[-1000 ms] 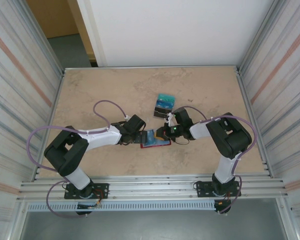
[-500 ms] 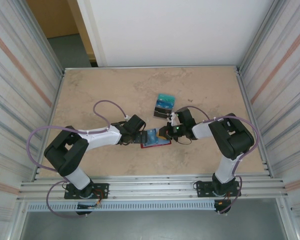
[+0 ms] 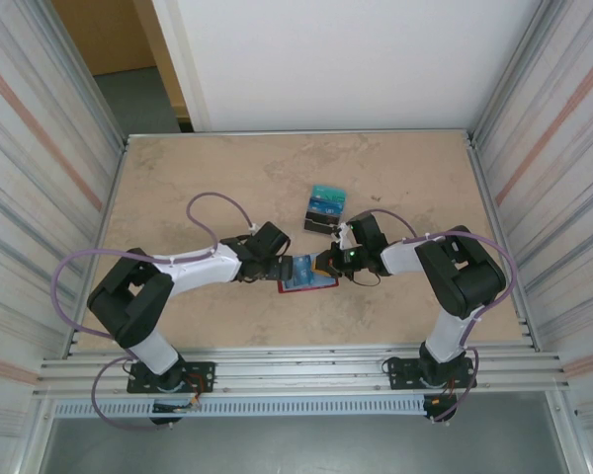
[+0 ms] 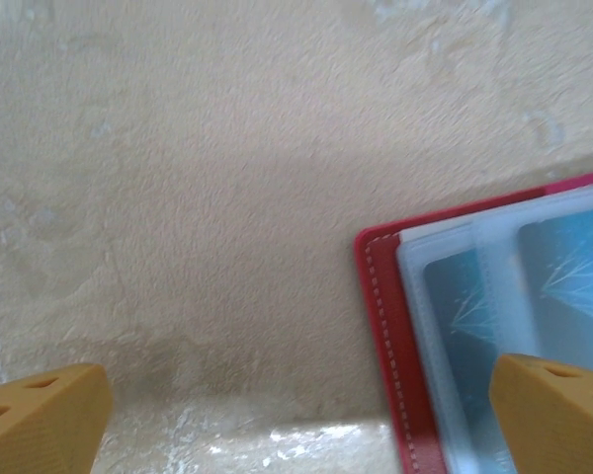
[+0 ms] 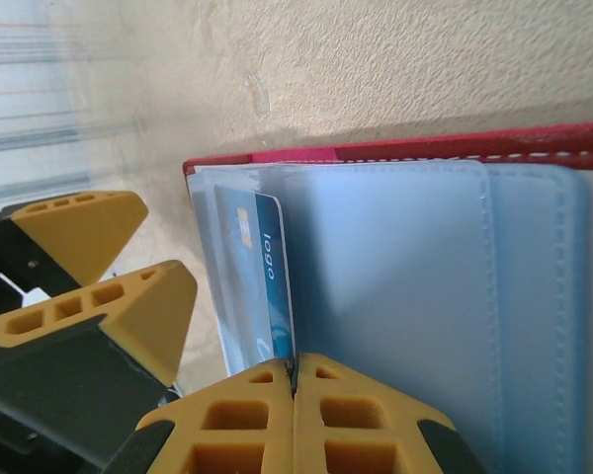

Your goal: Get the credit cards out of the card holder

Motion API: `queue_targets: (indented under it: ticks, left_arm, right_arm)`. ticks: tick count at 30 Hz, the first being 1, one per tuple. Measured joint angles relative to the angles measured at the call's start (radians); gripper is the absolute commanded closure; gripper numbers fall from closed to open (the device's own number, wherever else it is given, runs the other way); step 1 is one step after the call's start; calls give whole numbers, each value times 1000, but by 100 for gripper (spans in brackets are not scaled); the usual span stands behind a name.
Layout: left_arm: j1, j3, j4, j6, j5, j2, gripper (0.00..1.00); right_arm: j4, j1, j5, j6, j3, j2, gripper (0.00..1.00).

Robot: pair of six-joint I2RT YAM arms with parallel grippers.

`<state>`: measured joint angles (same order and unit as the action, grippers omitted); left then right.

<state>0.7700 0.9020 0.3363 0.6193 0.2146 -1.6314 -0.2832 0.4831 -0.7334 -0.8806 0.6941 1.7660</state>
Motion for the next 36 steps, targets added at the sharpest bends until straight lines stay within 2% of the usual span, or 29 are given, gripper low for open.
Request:
queue_targets:
  ticks: [15,18,32,36]
  left_arm:
    - [16,39,4,-24,0,-43,1]
    - [16,39,4,-24,-6,-63,2]
    - [16,39,-5,-18,-12,-72,1]
    - [16,39,-5,-17,-13,-72,1]
  right_arm:
    - [-1,1,-1,-2,0,0,100]
    - [-10,1,-2,-5,0,0,95]
    - [-231,-2,-58,-116,-32,72,82]
    - [-273,-2,-62,-135,-32,83,85]
